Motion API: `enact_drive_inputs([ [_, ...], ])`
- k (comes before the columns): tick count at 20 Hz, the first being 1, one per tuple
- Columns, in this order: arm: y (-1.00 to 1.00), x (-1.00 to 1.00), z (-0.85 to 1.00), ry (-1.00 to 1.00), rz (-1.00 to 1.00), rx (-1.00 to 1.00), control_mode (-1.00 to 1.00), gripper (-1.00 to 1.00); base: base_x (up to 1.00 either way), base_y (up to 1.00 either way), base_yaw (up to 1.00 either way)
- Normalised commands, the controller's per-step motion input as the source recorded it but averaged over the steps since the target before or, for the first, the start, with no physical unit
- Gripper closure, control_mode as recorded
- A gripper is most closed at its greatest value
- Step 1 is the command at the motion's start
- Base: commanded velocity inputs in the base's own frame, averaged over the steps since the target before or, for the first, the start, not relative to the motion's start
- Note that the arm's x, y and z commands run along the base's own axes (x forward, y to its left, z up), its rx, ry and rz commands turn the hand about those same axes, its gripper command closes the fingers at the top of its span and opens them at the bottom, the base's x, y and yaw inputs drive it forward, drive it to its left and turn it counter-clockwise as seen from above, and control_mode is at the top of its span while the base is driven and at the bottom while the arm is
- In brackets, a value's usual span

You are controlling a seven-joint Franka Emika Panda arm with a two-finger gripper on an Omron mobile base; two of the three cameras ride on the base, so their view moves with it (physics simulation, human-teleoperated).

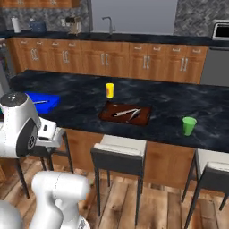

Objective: Gather the cucumber and onion from the fridge and place them on a tray on the dining counter. Then gather the fish and chicken drumstick from the fridge and place them on the other tray.

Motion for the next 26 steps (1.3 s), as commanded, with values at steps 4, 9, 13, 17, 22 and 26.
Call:
enact_drive_inputs([
  [4, 0.0, 0.0, 0.0, 0.0, 0.0, 0.0, 1.0, -1.0, -0.63, 1.0, 0.0],
  [9, 0.0, 0.0, 0.0, 0.0, 0.0, 0.0, 1.0, -1.0, -0.42, 1.0, 0.0],
  [13, 0.0, 0.0, 0.0, 0.0, 0.0, 0.0, 1.0, -1.0, -0.28, 1.0, 0.0],
  [17, 0.0, 0.0, 0.0, 0.0, 0.0, 0.0, 1.0, -1.0, -0.21, 1.0, 0.0],
  [22, 0.0, 0.0, 0.0, 0.0, 0.0, 0.0, 1.0, -1.0, -0.15, 1.0, 0.0],
  [26, 0.0, 0.0, 0.0, 0.0, 0.0, 0.0, 1.0, -1.0, -0.03, 1.0, 0.0],
])
